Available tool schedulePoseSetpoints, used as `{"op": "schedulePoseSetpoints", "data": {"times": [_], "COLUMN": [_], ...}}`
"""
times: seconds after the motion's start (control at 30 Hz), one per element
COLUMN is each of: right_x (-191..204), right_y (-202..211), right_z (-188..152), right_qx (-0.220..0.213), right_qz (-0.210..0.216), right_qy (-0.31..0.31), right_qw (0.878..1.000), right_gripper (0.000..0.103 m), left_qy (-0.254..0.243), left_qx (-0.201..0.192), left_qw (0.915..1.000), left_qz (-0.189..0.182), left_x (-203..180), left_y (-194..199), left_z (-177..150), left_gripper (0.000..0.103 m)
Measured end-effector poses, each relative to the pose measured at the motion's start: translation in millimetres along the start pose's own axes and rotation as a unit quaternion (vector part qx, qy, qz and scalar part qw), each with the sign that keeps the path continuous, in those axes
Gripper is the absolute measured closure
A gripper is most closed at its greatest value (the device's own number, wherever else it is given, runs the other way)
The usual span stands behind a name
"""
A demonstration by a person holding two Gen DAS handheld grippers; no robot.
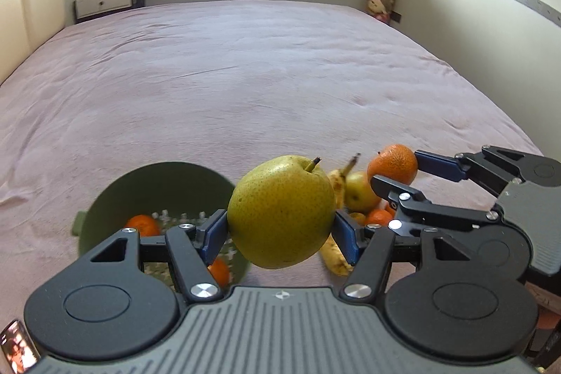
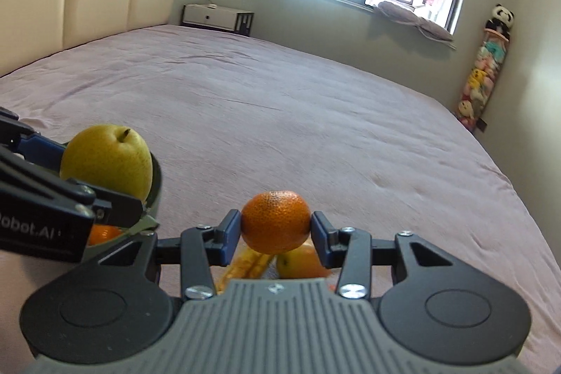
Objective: Organize fruits
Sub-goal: 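Carry the pear and mandarin over the colander with both tools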
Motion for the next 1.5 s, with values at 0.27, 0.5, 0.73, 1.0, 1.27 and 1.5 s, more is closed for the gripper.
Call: {"op": "schedulePoseSetpoints", "data": {"times": [0.27,0.5,0.73,1.0,1.27,1.5], "right_x": [34.9,71.6,103.6,114.2,118.9,119.3], "right_y": [8.2,7.6,-5.5,-30.5,-53.3,-69.9], "right_z": [13.4,28.7,38.8,38.7,44.0,39.3], "right_qx": [-0.009,-0.008,0.012,0.049,0.064,0.086], "right_qz": [0.045,0.099,0.15,0.177,0.187,0.206], "right_qy": [0.038,0.067,0.089,0.1,0.118,0.146], "right_qw": [0.998,0.993,0.985,0.978,0.973,0.964], "right_gripper": [0.062,0.062,0.062,0.062,0.062,0.062], "left_qy": [0.044,0.073,0.095,0.122,0.125,0.137], "left_qx": [0.019,0.036,0.055,0.074,0.102,0.119], "left_qw": [0.9978,0.9952,0.9923,0.9881,0.9855,0.9821], "left_qz": [0.046,0.055,0.057,0.057,0.053,0.049], "left_x": [44.1,78.8,104.4,124.5,132.7,141.4], "left_y": [11.6,15.9,14.7,5.8,-8.7,-16.7], "left_z": [0.9,-4.1,-10.5,-16.5,-20.9,-23.0], "left_gripper": [0.029,0.029,0.029,0.029,0.029,0.029]}}
Point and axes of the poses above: each gripper's, at about its wrist camera, not at the fingertips, and y roughly against the way its jaws point, x to its left, z to its top, the point moved 2 cm from there along -y, roughly the way its jaws point, and after that the axes turned 2 degrees about x, right-handed, at the moved point
